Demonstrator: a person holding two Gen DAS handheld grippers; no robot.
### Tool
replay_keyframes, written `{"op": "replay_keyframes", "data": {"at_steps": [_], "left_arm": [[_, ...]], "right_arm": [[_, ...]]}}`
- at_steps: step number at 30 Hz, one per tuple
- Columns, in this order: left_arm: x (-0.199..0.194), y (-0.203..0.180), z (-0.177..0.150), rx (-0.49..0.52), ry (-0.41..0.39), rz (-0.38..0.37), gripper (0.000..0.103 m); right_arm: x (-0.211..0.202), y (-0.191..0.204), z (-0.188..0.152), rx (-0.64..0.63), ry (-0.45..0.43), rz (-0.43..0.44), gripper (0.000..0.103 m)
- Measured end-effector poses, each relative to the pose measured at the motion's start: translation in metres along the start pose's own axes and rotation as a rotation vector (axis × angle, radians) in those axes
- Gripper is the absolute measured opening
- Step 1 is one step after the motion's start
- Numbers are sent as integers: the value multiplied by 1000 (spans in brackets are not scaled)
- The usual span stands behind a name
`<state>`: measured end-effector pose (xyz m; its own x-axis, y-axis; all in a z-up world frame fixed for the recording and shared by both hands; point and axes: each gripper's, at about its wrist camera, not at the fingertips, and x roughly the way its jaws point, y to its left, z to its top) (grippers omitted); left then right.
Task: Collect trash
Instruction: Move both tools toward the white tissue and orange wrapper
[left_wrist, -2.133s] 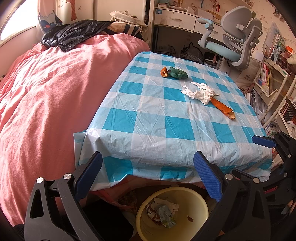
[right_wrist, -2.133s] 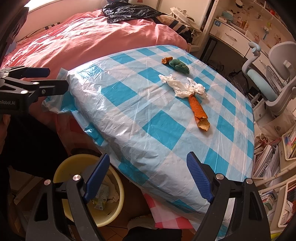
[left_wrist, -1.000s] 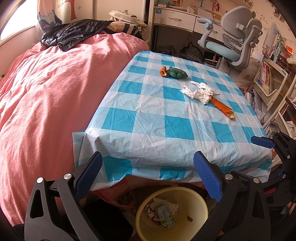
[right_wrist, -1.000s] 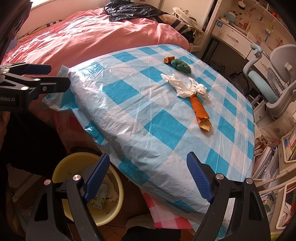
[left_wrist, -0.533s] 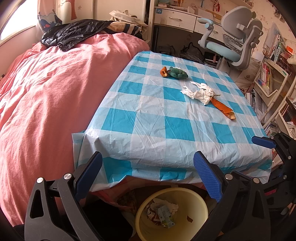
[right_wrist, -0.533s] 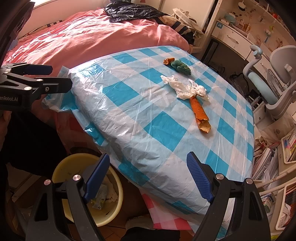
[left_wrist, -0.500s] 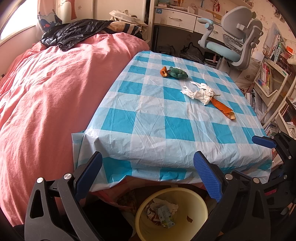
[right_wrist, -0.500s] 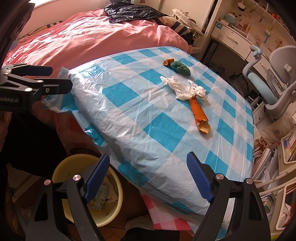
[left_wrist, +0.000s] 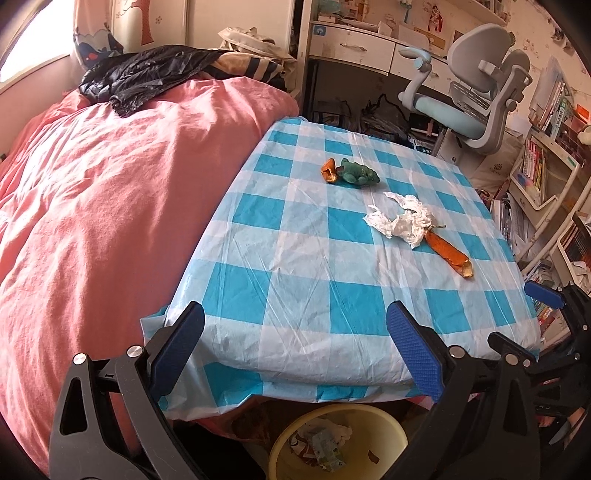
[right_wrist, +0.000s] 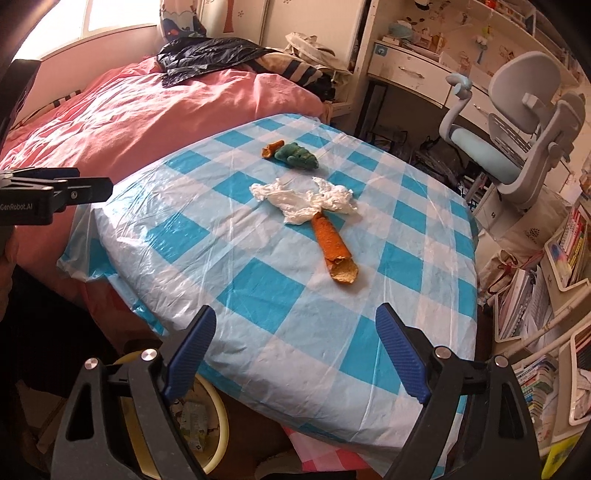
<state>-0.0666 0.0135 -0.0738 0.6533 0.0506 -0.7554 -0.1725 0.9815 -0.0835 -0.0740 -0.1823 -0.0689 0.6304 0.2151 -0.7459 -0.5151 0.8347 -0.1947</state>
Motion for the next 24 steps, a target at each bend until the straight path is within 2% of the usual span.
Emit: {"op": "replay_keyframes", "data": {"at_steps": [5,10,24], "left_arm": [[5,-12,11,45,-19,6,95],[10,-15,18,45,-22,6,95],[23,-20,30,52,-8,7,95]], "right_arm": [[1,-15,4,49,-20,-11,85],[6,-19,7,62,-20,-14,86],[24,-9,16,6,1,-3,86]]}}
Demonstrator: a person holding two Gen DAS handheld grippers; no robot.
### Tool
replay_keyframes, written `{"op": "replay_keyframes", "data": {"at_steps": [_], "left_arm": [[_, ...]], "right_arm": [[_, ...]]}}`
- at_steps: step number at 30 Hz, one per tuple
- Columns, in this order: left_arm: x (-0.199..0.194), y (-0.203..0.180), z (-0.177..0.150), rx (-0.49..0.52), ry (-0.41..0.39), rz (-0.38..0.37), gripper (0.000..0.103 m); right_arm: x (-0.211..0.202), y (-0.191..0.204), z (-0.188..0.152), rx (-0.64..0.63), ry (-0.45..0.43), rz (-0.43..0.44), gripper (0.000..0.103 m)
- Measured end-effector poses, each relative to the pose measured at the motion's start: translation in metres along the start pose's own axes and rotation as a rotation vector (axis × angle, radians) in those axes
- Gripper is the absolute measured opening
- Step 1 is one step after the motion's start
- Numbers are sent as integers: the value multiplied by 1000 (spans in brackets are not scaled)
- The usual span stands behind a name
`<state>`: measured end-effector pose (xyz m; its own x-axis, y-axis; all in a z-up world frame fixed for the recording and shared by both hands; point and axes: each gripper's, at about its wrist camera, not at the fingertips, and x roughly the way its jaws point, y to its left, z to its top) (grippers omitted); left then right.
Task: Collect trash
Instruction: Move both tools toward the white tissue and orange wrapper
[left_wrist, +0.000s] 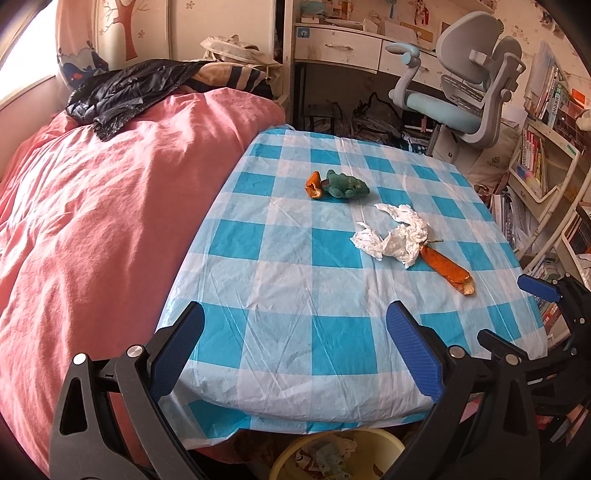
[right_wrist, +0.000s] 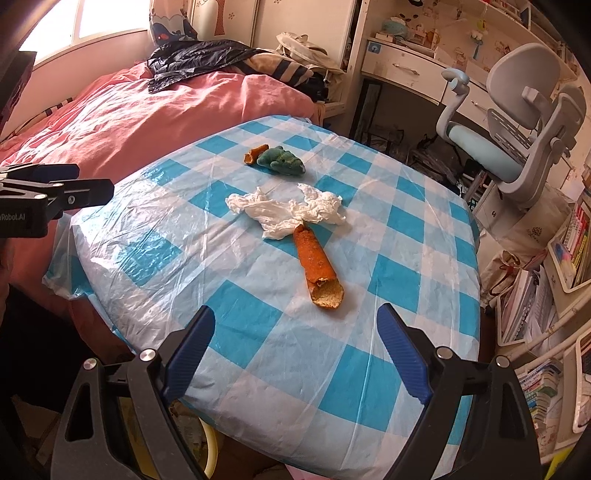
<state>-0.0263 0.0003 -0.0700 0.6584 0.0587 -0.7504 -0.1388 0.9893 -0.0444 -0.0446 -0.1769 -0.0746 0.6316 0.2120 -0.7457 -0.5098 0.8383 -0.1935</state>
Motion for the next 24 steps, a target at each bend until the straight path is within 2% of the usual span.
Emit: {"op": "replay_keyframes", "data": {"at_steps": [13,24], "left_arm": [[20,-6,19,20,14,7,95],[43,-1,41,-24,37,13,95]], "right_arm": [[13,-5,8,-13,11,-1,86],[28,-17,18,0,17,1,86]]}}
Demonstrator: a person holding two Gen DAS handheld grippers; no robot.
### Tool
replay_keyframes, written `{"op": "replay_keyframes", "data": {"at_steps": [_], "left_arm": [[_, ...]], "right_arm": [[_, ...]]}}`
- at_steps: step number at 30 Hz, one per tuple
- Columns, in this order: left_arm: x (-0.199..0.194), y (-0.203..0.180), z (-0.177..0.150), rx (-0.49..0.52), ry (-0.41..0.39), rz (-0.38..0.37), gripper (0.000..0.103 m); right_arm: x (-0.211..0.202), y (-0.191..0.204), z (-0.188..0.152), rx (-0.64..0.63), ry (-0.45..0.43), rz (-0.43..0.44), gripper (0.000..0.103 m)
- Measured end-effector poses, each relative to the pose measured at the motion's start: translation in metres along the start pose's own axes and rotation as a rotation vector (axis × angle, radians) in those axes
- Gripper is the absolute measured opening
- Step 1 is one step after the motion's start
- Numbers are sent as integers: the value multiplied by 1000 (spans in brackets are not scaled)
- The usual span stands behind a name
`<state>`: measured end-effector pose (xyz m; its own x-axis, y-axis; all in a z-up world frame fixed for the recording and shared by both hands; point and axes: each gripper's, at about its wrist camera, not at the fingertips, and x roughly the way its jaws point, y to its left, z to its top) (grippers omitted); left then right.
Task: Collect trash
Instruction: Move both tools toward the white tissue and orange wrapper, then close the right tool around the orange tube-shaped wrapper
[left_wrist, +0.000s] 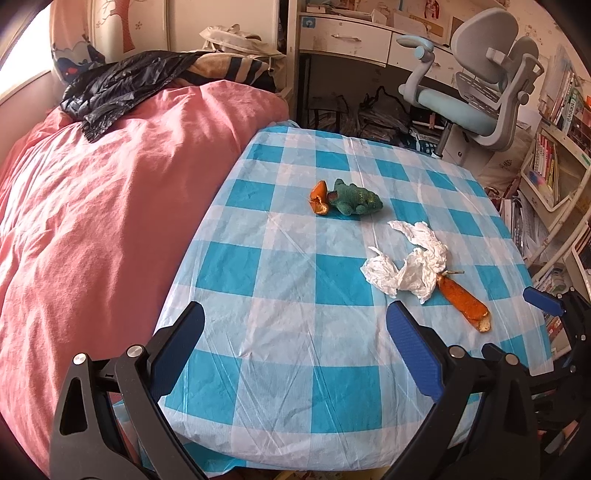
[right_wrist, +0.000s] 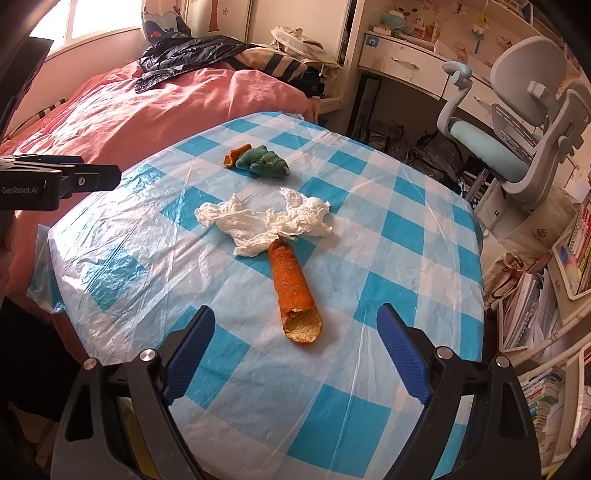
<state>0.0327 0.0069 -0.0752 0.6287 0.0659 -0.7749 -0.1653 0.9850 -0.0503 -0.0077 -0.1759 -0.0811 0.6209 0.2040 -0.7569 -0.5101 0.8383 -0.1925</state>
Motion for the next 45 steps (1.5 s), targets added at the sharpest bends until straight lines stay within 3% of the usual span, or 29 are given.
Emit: {"op": "replay_keyframes", "data": {"at_steps": [10,26,35,45], "left_arm": [[17,3,15,-47,28,-12,95],[25,-2,9,-57,68,-43,95],[29,-4,2,-47,93,-40,95],[34,-19,-4,3,111,-43,95]], "right_arm": [[16,-3,11,-23,26,0,86],[26,-7,14,-7,54,9,85],[34,-8,13,2,83,30,73],[36,-12,14,15,84,40,66]]}}
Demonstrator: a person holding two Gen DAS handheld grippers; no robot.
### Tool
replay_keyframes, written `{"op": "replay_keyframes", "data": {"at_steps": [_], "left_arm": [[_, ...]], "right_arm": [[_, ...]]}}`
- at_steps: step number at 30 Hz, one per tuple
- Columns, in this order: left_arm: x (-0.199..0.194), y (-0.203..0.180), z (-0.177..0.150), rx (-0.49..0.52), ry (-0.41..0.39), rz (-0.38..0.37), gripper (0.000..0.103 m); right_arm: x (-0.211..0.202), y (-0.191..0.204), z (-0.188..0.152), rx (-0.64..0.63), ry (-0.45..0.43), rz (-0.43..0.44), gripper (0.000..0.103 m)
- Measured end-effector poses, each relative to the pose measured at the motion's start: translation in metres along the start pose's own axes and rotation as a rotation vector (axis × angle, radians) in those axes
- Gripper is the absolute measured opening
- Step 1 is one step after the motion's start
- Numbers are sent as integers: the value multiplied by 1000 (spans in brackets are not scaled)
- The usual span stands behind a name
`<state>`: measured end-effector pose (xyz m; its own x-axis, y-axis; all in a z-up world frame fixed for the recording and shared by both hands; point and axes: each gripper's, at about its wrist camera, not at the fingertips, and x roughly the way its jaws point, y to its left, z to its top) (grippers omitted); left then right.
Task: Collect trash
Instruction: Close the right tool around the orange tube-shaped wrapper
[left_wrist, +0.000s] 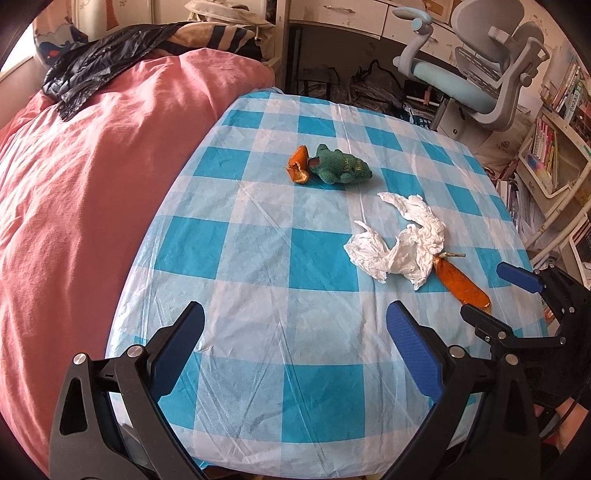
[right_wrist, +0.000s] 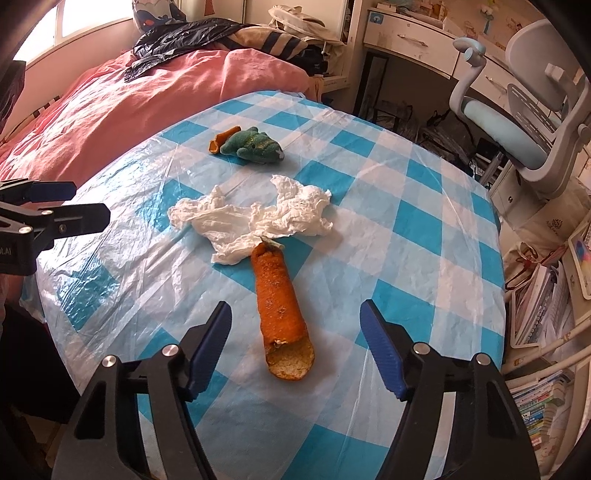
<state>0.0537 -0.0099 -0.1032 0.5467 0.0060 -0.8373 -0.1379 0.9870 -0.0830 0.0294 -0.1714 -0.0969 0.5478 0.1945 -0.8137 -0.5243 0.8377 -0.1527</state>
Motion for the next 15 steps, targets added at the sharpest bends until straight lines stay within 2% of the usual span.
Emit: {"op": "replay_keyframes", "data": {"at_steps": [3,15], "left_arm": [[0,-3,-1,8,0,-1,95],[-1,-10,-4,37,-7,-7,95]], "right_arm": [[1,-1,0,3,9,9,62],[5,0,1,3,9,2,62]]}}
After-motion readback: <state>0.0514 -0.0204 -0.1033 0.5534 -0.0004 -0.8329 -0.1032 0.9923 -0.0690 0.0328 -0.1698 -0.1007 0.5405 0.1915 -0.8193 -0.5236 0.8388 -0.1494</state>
